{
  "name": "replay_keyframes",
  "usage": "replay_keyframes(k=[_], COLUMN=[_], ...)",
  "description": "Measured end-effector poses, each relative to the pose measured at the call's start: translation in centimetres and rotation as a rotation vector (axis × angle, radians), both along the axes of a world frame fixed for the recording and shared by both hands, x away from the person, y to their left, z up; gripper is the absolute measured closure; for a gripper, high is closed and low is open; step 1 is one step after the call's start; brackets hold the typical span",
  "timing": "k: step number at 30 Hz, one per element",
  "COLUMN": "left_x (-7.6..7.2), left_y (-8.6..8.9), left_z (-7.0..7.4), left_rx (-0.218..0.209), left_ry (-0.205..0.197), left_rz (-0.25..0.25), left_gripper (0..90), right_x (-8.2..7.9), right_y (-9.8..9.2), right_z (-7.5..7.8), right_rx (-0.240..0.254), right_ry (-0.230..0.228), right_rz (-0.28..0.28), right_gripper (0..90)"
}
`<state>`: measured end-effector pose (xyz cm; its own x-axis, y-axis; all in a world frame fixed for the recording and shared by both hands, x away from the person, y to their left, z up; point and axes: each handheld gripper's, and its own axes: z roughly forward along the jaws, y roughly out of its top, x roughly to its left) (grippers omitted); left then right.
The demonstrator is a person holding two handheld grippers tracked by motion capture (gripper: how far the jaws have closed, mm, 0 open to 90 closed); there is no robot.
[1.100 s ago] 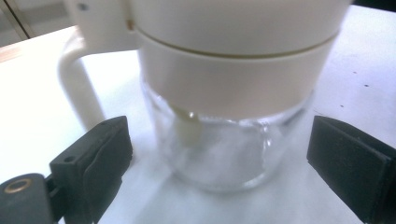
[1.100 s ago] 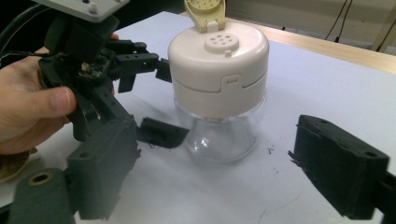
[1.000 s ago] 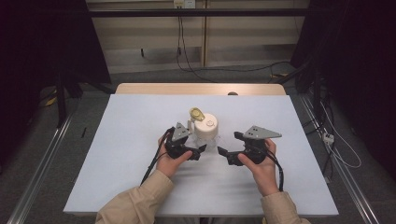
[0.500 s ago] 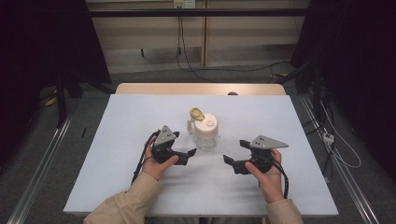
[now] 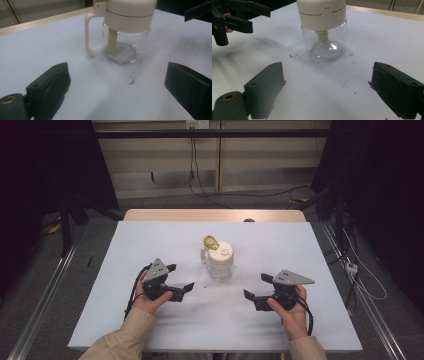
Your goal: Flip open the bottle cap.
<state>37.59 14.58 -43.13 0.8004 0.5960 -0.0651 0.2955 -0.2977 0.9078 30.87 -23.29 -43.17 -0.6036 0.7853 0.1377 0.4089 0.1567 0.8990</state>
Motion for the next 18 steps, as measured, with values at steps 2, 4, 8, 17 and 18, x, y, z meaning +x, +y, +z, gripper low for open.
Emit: replay_keyframes(k=[2, 4, 8, 17, 18], left_x=[-0.2, -0.2, -0.5, -1.1, -1.2], left_y=[0.5, 1.1, 2.0, 4.3, 4.5], left_z=[0.0, 0.0, 0.1, 0.0, -0.1], left_rx=[0.001, 0.002, -0.014, -0.020, -0.026], left_ry=[0.001, -0.006, 0.009, 0.013, 0.022], left_rz=[0.005, 0.010, 0.008, 0.029, 0.029], left_gripper=[5.7, 5.5, 5.5, 5.3, 5.3], right_x=[-0.1, -0.2, -0.4, -0.8, -0.8], right_y=[-0.1, -0.2, -0.4, -1.1, -1.2], right_z=[-0.2, -0.3, -0.3, -0.6, -0.6], right_rx=[0.001, -0.002, -0.003, 0.001, 0.002], right_ry=[0.005, 0.007, 0.002, 0.005, 0.007], right_rz=[-0.002, 0.003, 0.001, -0.015, -0.016], right_gripper=[10.1, 10.1, 10.2, 11.0, 11.0])
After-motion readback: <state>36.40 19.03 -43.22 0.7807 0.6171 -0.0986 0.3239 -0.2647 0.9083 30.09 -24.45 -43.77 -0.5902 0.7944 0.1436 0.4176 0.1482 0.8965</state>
